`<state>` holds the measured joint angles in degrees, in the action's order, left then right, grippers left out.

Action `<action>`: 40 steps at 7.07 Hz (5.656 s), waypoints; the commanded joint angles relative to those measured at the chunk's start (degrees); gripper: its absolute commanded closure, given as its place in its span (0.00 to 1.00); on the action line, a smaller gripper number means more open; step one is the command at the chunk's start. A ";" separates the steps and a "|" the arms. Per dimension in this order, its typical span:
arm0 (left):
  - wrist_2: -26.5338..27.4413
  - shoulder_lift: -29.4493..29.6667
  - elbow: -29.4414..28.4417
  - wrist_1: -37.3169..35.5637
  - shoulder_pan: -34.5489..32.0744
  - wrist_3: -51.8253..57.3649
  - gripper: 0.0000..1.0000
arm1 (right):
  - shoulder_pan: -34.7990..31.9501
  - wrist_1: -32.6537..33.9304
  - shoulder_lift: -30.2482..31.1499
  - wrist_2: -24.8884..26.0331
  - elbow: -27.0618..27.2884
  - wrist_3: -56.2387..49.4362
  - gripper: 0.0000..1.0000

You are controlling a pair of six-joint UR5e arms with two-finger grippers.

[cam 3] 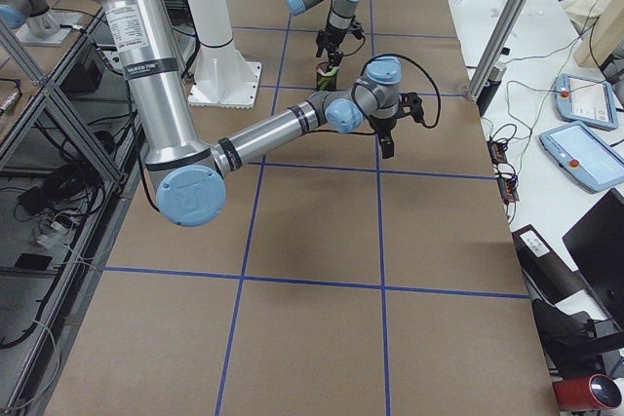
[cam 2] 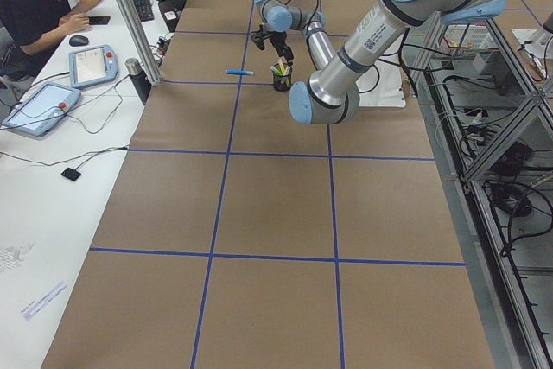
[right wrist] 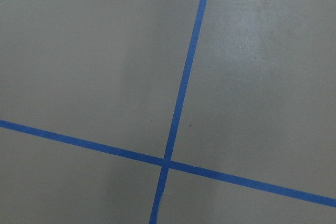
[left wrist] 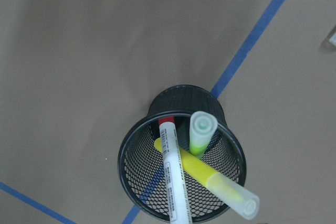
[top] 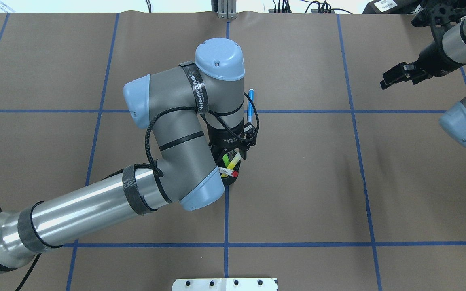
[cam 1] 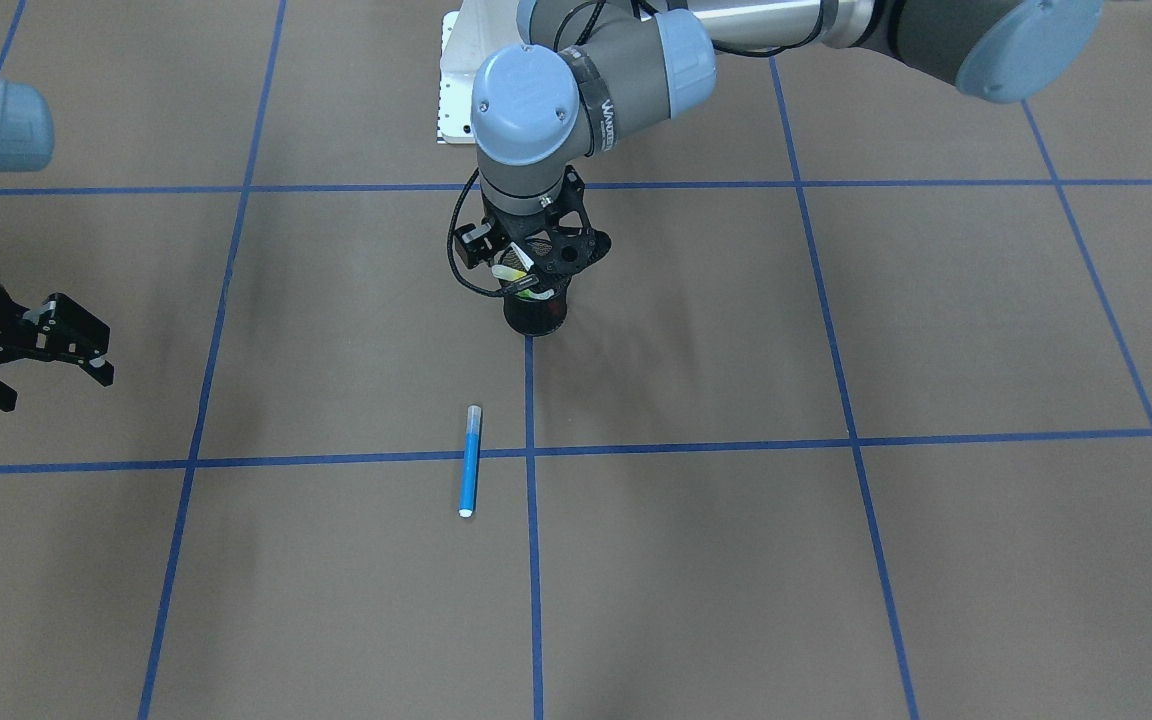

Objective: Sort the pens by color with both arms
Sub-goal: 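Lower the left gripper onto the white red-capped marker in the cup, then grasp the white marker with the left gripper and lift it out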

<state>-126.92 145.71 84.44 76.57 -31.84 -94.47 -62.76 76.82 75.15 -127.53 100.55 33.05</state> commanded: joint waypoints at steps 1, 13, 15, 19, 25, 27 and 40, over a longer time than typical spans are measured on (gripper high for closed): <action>0.01 -0.42 -0.15 1.20 0.02 0.78 0.17 | 0.00 0.00 -0.09 0.00 0.00 0.00 0.01; -0.70 -3.50 4.25 2.79 2.13 3.33 0.29 | 0.18 -0.09 -0.35 0.18 -0.62 1.23 0.01; -0.52 -3.59 4.07 2.80 2.04 4.28 0.36 | 0.18 -0.09 -0.35 0.18 -0.62 1.32 0.01; -0.26 -3.59 3.28 2.80 1.78 5.70 0.39 | 0.18 -0.09 -0.18 0.18 -0.53 1.32 0.01; -0.34 -3.68 3.37 2.62 1.78 5.61 0.64 | 0.18 -0.09 -0.18 0.09 -0.36 1.58 0.01; -0.43 -3.68 3.45 2.62 1.78 5.70 0.72 | 0.18 -0.09 -0.18 0.09 -0.27 1.58 0.01; 0.27 -2.62 18.92 -9.60 -5.84 11.53 0.80 | 0.18 -0.09 -0.09 -0.18 -0.27 1.76 0.01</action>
<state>-127.23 142.84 103.07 66.57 -35.31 -87.08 -62.58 76.73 75.12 -127.67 100.23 34.79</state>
